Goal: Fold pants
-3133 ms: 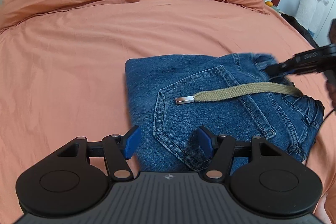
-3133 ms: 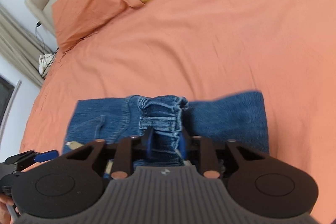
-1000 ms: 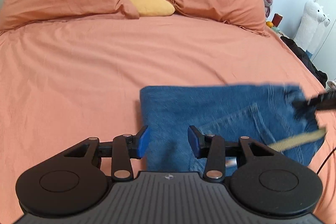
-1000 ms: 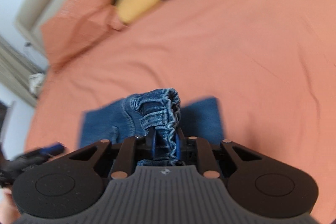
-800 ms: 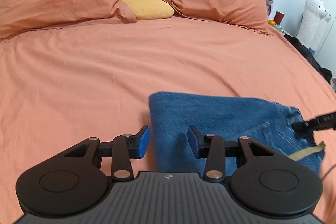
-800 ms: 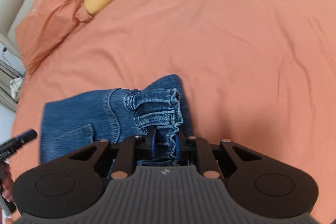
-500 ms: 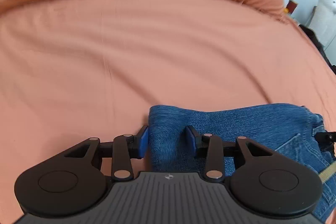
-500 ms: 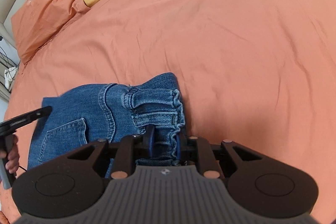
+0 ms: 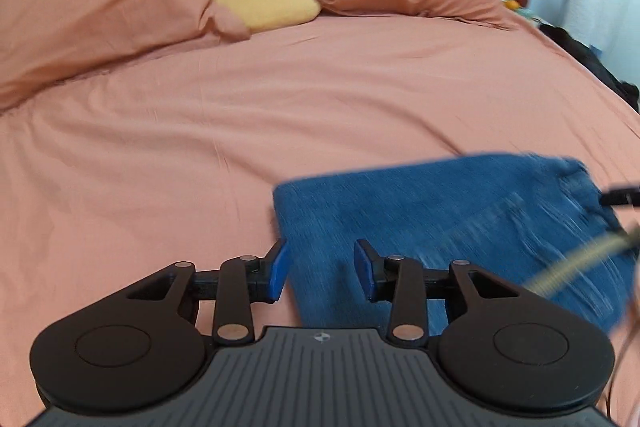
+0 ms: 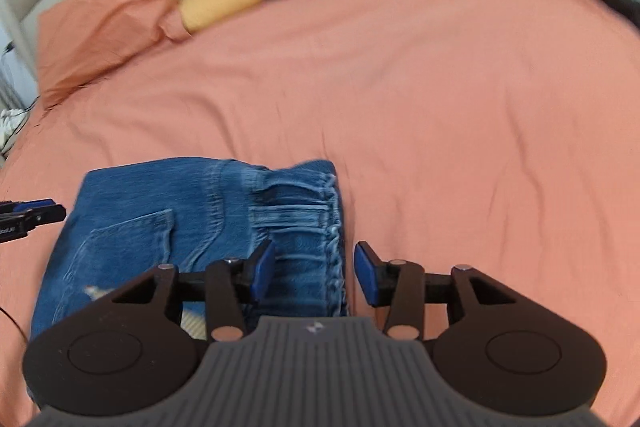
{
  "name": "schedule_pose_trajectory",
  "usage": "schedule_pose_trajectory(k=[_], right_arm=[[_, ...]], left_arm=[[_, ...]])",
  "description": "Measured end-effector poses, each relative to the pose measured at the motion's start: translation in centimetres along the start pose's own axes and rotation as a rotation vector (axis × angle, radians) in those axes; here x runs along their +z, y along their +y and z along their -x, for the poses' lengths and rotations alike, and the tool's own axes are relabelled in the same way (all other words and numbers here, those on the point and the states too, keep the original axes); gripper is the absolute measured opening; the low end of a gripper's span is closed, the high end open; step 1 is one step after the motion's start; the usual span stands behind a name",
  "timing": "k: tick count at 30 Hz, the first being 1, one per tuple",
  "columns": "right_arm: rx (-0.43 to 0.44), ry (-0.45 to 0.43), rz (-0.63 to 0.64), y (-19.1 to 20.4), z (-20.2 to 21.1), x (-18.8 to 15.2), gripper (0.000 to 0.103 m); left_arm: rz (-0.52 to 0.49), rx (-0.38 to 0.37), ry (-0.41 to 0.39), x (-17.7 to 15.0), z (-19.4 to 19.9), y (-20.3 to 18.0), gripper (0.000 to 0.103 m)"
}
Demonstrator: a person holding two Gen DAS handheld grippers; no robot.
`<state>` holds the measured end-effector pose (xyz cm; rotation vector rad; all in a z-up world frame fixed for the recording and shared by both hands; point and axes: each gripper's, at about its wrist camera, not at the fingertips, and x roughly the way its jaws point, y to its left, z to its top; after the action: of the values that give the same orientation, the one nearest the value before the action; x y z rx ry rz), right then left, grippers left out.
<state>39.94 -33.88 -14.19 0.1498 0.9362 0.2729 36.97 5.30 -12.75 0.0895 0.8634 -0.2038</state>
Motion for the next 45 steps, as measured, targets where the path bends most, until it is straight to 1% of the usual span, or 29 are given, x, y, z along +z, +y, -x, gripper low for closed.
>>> schedule_pose_trajectory(k=[1,2,5,8,10,11,14,15,17,19,23,25,26,28,29,30,31,32,33,34,35,36,37,38,41,45], right_arm=[[-0.003,-0.031,0.027,0.5,1.2,-0.6,0.040],[0.002,-0.058,0.053,1.0,2.2,-1.3,0.040],[0.010,-0.120,0.122,2.8,4.2,-3.7,0.039],[0.011,-0.109,0.135,3.5,4.0,-6.1,0.037],[-0.021,-0.106,0.144,3.8,3.3,-7.8,0.037],[-0.020,-0.106,0.129,3.6,2.9,-8.3,0.037],[-0.015,-0.092,0.087,3.1,1.8,-9.1,0.037],[-0.015,-0.094,0.079,2.9,1.6,-9.3,0.037],[-0.023,-0.092,0.084,2.9,1.2,-9.4,0.037],[-0.031,-0.089,0.091,3.1,1.1,-9.3,0.037],[-0.039,-0.061,0.071,3.1,1.5,-8.3,0.037],[-0.046,-0.073,0.075,3.4,2.8,-8.4,0.041],[-0.046,-0.083,0.076,3.6,3.5,-8.4,0.044],[-0.037,-0.101,0.056,3.6,5.1,-9.0,0.057],[-0.024,-0.105,0.034,3.5,5.9,-9.3,0.065],[-0.014,-0.105,0.011,3.4,6.5,-9.5,0.065],[-0.007,-0.102,-0.012,3.3,7.1,-9.8,0.065],[0.000,-0.099,-0.037,3.1,7.6,-10.1,0.067],[0.003,-0.093,-0.063,3.0,8.1,-10.6,0.071],[0.005,-0.088,-0.092,2.8,8.5,-10.8,0.072],[0.011,-0.083,-0.125,2.5,8.8,-11.1,0.073],[0.016,-0.076,-0.166,2.2,9.1,-11.4,0.080],[0.026,-0.068,-0.211,1.9,9.2,-11.7,0.084],[0.041,-0.060,-0.257,1.6,9.2,-11.9,0.086],[0.089,-0.025,-0.364,0.5,8.8,-12.1,0.088],[0.110,0.032,-0.471,-1.4,7.6,-11.3,0.091]], left_arm=[[-0.002,-0.009,0.000,-0.7,1.0,-0.4,0.042],[0.003,-0.023,0.006,-1.4,1.8,-0.7,0.038],[0.047,-0.060,0.030,-3.8,3.7,-1.4,0.033],[0.038,-0.044,0.052,-6.5,4.6,-2.4,0.030],[0.036,-0.027,0.092,-8.1,4.3,-2.6,0.026],[0.032,-0.016,0.108,-8.9,3.9,-2.7,0.025],[0.024,0.036,0.162,-10.4,2.8,-2.4,0.025],[0.032,0.037,0.184,-10.6,2.3,-2.1,0.025],[0.068,0.021,0.188,-10.8,2.1,-1.2,0.027],[0.085,0.025,0.199,-10.6,2.3,-1.1,0.027],[0.023,0.063,0.201,-11.1,3.7,-2.2,0.027],[0.026,0.067,0.199,-11.5,4.8,-2.3,0.027],[0.030,0.065,0.204,-11.6,5.3,-2.2,0.027],[0.035,0.062,0.201,-11.7,6.6,-2.2,0.028],[0.033,0.061,0.192,-11.6,7.1,-2.2,0.032],[0.029,0.061,0.181,-11.5,7.7,-2.3,0.042],[0.027,0.059,0.169,-11.3,8.2,-2.3,0.048],[0.024,0.057,0.157,-11.1,8.6,-2.3,0.057],[0.022,0.056,0.143,-10.9,9.0,-2.4,0.059],[0.023,0.058,0.131,-10.5,9.3,-2.4,0.060],[0.027,0.059,0.120,-10.1,9.6,-2.5,0.062],[0.030,0.055,0.107,-9.7,9.8,-2.5,0.067],[0.031,0.051,0.094,-9.3,10.0,-2.5,0.070],[0.028,0.048,0.083,-8.8,10.0,-2.6,0.071],[0.031,0.037,0.070,-7.5,9.7,-2.7,0.072],[0.054,-0.012,0.065,-5.8,8.6,-1.8,0.079]])
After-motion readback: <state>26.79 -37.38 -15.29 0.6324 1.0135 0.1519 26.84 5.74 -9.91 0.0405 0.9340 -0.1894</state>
